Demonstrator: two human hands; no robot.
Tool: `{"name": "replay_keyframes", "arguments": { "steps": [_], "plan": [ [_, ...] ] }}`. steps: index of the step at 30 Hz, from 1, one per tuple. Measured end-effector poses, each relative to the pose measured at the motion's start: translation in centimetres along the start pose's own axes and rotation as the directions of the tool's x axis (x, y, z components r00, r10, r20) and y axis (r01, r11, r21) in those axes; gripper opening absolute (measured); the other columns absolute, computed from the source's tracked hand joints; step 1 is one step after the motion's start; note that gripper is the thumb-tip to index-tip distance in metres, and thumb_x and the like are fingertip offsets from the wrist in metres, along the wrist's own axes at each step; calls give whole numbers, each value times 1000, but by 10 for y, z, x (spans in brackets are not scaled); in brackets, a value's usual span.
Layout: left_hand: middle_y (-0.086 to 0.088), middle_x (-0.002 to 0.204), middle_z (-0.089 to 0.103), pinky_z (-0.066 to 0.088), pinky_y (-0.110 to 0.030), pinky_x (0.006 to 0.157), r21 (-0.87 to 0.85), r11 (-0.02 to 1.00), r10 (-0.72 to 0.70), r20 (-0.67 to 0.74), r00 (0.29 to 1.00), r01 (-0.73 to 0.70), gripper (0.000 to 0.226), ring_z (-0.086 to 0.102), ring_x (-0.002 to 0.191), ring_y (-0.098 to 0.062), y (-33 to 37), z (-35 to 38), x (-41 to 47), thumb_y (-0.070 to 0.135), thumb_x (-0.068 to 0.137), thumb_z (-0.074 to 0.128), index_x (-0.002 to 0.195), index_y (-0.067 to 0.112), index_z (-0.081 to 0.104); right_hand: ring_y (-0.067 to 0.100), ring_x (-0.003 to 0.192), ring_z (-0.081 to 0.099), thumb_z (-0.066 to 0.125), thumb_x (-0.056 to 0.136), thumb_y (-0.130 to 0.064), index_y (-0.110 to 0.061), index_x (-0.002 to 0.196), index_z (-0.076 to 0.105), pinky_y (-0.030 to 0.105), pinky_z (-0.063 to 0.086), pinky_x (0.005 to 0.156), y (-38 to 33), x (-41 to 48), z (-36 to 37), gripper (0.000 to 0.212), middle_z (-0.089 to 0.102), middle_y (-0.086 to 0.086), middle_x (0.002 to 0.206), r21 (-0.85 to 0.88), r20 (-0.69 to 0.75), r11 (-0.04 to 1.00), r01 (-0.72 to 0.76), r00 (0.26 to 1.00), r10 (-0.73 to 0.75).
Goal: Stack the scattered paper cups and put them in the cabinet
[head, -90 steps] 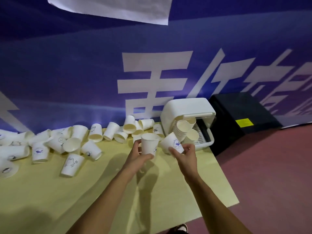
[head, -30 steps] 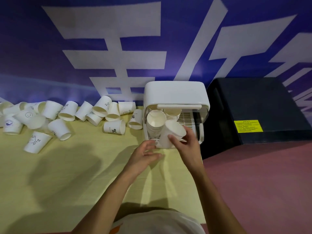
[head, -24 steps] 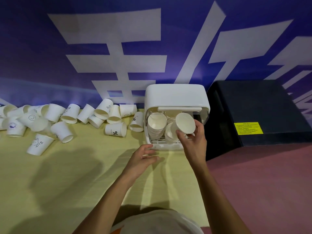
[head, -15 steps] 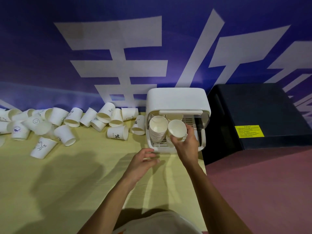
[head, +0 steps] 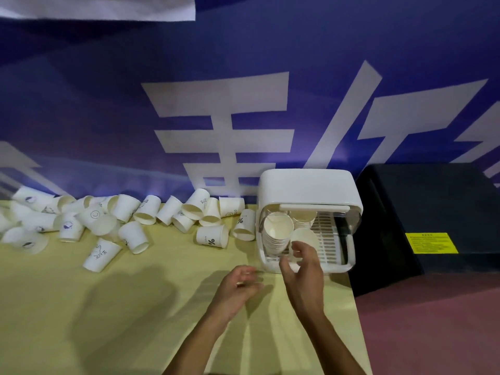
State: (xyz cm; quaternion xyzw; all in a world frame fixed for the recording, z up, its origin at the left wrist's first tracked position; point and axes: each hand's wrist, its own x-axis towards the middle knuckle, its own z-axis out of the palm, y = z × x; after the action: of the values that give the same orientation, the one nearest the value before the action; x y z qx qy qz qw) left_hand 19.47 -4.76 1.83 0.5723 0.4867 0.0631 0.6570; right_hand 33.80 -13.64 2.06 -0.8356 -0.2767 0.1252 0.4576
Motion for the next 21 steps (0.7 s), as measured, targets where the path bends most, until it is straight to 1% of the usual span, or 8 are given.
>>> {"name": "replay_keyframes", "arguments": {
  "steps": [2,5,8,12,14,16,19,21],
  "plan": [
    [10,114,66,49,-24,84,-5,1000,-5,-41,999,5,35,64,104,-7,-1,-16,5,24,82,78,112,34,64,13,102,61,69,92,-28,-18,126,58,34,52,86,-6,-12,21,37,64,-5,113,22,122,1000,-1,992,-2],
    [10,117,62,50,-27,90,19,1000,0,-101,995,2,36,61,105,-7,0,-45,18,22,83,77,114,32,62,16,111,62,65,94,-38,-19,135,52,34,51,92,-16,-18,56,47,62,-4,126,22,316,998,-56,948,46],
    [9,123,57,48,-27,92,97,995,23,-149,989,-8,39,58,106,-9,3,-72,35,20,84,74,118,31,59,22,122,56,64,92,-42,-14,141,48,34,47,100,-28,-4,90,59,59,4,136,-77,393,997,-22,918,51],
    [7,124,55,42,-23,86,199,980,63,-191,980,-24,48,55,107,-12,10,-100,66,15,83,72,128,22,57,32,124,52,63,91,-39,-10,141,44,39,44,104,-48,35,126,61,53,14,138,-265,440,962,67,896,59],
    [7,122,52,40,-22,88,208,978,73,-218,973,-27,55,51,108,-11,13,-110,86,13,81,74,132,18,54,36,121,52,62,91,-38,-8,139,44,41,43,102,-54,55,139,60,52,17,134,-382,415,919,96,906,78],
    [5,120,51,40,-23,92,258,965,118,-230,966,-57,63,49,109,-13,15,-120,107,12,76,79,134,16,54,37,119,52,60,92,-38,-6,135,44,43,42,101,-57,70,150,56,51,18,130,-462,389,881,103,916,96],
    [-1,125,58,43,-31,100,370,926,156,-205,966,-71,63,54,117,-21,9,-126,136,12,71,80,130,17,59,37,118,52,60,93,-40,-8,132,40,44,45,99,-54,83,165,54,48,18,131,-540,389,840,57,901,190],
    [0,128,60,46,-38,99,457,887,173,-191,966,-68,61,55,118,-25,-2,-126,152,17,68,77,127,23,60,38,116,55,59,93,-39,-12,135,38,48,48,97,-53,85,174,54,48,18,132,-572,377,820,37,899,222]
  ]
}}
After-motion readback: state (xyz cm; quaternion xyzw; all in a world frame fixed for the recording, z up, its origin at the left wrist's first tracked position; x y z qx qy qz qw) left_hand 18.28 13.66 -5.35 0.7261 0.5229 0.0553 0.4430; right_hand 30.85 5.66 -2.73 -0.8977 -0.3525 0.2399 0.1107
